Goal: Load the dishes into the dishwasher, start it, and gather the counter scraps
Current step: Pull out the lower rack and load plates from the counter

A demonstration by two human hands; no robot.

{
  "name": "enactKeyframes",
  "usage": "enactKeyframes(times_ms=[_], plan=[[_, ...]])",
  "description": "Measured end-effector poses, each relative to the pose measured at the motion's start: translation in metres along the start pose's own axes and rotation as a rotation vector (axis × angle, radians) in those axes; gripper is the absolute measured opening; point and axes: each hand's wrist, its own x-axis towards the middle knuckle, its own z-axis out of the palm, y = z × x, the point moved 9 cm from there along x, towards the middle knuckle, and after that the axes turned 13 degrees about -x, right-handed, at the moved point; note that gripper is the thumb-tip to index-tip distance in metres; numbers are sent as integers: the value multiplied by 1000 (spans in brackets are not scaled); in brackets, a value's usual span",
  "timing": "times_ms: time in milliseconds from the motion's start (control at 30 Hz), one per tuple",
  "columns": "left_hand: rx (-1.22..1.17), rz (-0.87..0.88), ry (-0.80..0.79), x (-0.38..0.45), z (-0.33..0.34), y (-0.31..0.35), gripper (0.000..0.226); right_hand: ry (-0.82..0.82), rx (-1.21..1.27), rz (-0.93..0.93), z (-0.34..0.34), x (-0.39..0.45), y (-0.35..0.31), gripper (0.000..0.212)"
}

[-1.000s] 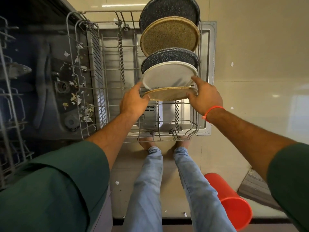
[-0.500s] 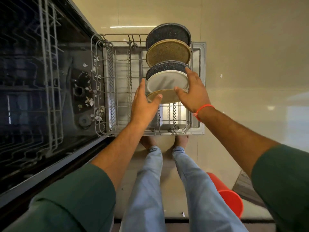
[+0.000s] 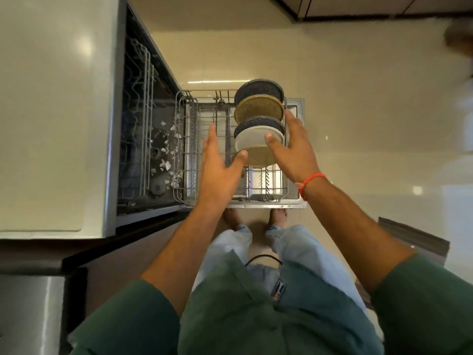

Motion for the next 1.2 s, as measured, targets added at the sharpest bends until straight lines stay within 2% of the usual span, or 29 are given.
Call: enactKeyframes(times_ms=[233,467,800,1000,1200], plan=[[-45,63,90,-45,-34,68,89,39,117,-103,-59,-33,-72,70],[-117,84,259,-84,-66,98,87,-62,225,-233,-78,-54,-131,67],[-233,118,590,-174,-137,111,80,-379,257,-474,-36,-114,-230,65],[-381,129,823,-253,-202,100,80,-604,213,-644,13,-188,-295,62],[-485,218,1023,-341,-266,81,77,-723,139,-841,74,-283,-345,60]])
